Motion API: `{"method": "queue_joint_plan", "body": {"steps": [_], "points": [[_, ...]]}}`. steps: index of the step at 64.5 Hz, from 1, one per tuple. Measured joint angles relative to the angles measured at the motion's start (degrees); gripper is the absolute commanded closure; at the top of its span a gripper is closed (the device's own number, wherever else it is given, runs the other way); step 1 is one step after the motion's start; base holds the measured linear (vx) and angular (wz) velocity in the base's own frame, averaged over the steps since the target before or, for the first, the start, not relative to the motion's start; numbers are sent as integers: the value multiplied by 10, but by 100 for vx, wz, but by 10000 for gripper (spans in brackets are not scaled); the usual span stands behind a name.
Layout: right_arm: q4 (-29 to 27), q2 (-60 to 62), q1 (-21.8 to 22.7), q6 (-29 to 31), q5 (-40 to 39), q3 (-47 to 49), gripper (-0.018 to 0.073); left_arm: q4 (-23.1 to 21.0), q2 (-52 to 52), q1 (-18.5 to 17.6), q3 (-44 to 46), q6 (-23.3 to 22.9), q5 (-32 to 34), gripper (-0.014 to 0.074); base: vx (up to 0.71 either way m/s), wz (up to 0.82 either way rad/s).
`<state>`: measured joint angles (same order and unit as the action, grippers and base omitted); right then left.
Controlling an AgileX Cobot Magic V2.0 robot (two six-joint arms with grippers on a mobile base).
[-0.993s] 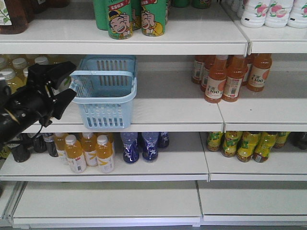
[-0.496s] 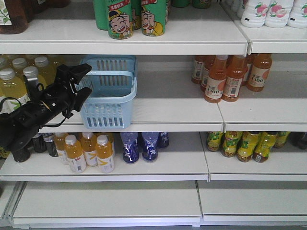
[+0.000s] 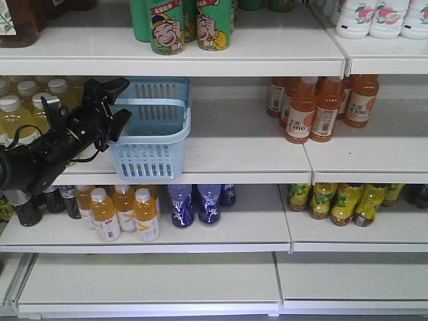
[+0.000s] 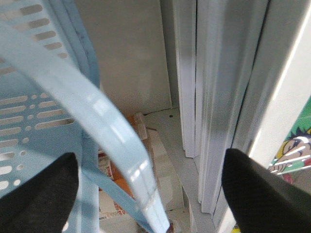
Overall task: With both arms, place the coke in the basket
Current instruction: 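Reach the left gripper toward the basket handle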
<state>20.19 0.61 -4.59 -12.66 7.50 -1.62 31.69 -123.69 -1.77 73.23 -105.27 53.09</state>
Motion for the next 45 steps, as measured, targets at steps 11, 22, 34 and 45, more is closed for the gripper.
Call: {"method": "queue_joint_plan", "body": {"steps": [11,22,34,45], "points": [[0,0,0,0,0,0,564,-4,-17,0,22,-15,3,91,0,0],[0,0,0,0,0,0,564,-7,-28,0,24,-29,-2,236,0,0],[0,0,0,0,0,0,564,-6,-31,0,24,-34,-14,452,0,0],[0,0,0,0,0,0,564,-5,-33,0,24,-34,-19,606,0,0]]}}
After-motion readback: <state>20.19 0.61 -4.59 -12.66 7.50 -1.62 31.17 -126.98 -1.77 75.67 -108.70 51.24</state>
